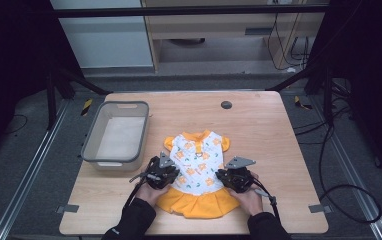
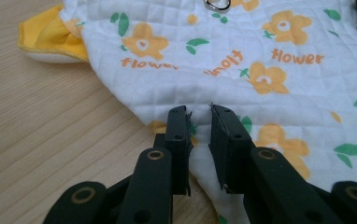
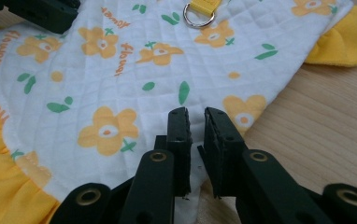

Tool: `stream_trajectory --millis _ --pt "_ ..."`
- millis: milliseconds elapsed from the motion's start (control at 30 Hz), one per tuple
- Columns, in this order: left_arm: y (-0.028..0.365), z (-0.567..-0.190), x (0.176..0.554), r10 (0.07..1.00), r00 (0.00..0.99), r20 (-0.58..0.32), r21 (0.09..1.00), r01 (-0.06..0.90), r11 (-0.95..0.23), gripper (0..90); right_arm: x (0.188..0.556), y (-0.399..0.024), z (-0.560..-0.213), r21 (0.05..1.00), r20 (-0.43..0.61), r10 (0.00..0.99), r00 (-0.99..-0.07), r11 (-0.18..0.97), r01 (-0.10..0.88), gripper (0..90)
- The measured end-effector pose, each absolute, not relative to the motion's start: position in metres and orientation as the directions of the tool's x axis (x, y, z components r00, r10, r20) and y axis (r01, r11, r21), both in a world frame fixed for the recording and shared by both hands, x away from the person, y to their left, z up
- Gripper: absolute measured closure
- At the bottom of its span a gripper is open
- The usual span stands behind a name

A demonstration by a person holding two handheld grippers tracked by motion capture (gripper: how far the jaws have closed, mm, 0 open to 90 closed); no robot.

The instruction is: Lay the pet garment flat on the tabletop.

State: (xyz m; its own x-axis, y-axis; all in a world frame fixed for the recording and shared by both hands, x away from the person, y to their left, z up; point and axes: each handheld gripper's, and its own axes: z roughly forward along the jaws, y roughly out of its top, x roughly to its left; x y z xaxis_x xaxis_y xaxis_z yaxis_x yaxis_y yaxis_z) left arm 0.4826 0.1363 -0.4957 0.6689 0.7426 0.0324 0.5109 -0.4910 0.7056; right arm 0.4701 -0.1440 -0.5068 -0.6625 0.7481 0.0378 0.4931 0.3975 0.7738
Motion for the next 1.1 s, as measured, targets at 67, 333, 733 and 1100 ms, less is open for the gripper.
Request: stream_trajectory --millis 67,333,733,1100 --pt "0.137 -0.495 0.480 0.742 0.669 0.037 0.703 0.510 -0.495 76.1 0.469 -0.143 -0.507 0.772 0.022 0.747 -0.664 0.409 0.486 80.5" --pt "0.150 -0.482 0.474 0.757 0.652 0.022 0.740 0.499 -0.451 69.9 0.465 -0.145 -0.501 0.781 0.024 0.746 -0.666 0.402 0.478 80.5" --pt "0.193 -0.465 0.438 0.747 0.665 0.008 0.803 0.441 -0.401 55.7 0.449 -0.181 -0.482 0.833 0.046 0.777 -0.628 0.317 0.453 67.7" --pt "0.244 -0.470 0.416 0.803 0.596 -0.012 0.823 0.462 -0.330 38.3 0.436 -0.226 -0.484 0.847 0.071 0.846 -0.528 0.228 0.480 50.9"
